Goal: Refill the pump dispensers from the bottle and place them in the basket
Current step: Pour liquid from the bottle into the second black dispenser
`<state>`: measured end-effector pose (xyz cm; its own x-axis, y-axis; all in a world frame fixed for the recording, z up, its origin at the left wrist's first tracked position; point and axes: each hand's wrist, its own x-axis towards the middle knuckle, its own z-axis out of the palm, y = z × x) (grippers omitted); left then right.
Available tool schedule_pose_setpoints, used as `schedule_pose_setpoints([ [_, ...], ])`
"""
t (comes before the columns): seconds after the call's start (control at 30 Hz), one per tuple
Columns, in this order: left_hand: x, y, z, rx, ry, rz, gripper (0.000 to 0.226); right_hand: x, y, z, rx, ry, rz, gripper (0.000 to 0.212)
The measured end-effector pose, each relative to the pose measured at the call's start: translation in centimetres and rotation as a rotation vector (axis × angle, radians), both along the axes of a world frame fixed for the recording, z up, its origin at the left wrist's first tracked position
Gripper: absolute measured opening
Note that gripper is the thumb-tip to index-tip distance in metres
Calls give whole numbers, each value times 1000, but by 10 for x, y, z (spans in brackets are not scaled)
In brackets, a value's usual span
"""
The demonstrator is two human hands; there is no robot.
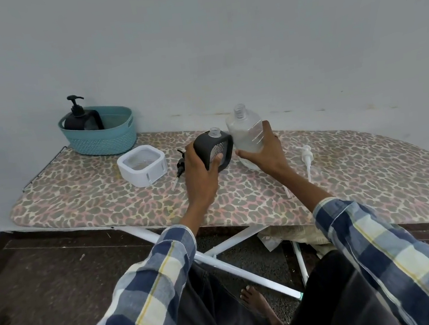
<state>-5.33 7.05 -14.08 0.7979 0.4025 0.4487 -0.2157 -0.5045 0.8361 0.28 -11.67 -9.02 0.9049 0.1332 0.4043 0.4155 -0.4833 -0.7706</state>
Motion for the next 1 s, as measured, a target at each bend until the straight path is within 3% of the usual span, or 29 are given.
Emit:
schedule_pose_setpoints([
  [0.33, 2, 0, -1, -1, -29, -93, 65, -3, -30, 31, -262, -232, 71, 79],
  [0.7, 5, 0, -2, 28, -101, -170, 58, 8, -71, 41, -573, -223, 1, 86],
  [0.87, -2, -6, 5, -1, -39, -246, 60, 9, -79, 42, -657, -225, 3, 84],
  [1.0, -1, -7, 0, 81, 0, -304, 54, 9, -83, 40, -684, -229, 16, 82],
])
